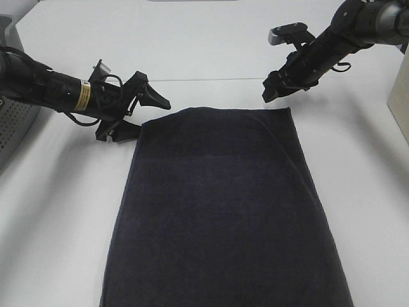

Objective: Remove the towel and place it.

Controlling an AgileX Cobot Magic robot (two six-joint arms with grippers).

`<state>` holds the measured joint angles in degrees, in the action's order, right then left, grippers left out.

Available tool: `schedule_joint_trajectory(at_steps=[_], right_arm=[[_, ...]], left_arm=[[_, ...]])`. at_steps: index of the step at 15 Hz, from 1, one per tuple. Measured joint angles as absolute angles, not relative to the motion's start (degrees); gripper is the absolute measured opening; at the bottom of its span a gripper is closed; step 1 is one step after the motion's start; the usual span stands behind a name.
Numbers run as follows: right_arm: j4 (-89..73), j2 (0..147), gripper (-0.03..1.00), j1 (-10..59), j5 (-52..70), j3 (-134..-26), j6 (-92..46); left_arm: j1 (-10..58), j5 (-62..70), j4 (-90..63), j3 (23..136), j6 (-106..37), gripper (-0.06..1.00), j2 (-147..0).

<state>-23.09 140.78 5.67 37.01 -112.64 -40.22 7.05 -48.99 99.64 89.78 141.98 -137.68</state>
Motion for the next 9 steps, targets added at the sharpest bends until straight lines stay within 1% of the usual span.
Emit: schedule_joint_trajectory(at_steps=[4,9], right_arm=[[-23.1,140.8,0.64,5.7,37.0,-112.6,-40.2],[-23.1,140.8,0.64,5.7,36.4,-112.6,-40.2]], left_arm=[[7.4,-50.0,99.6,89.8,142.8,0.79,-137.7],[8.3,-43.8,98.5,89.8,143.2,0.79,-137.6]])
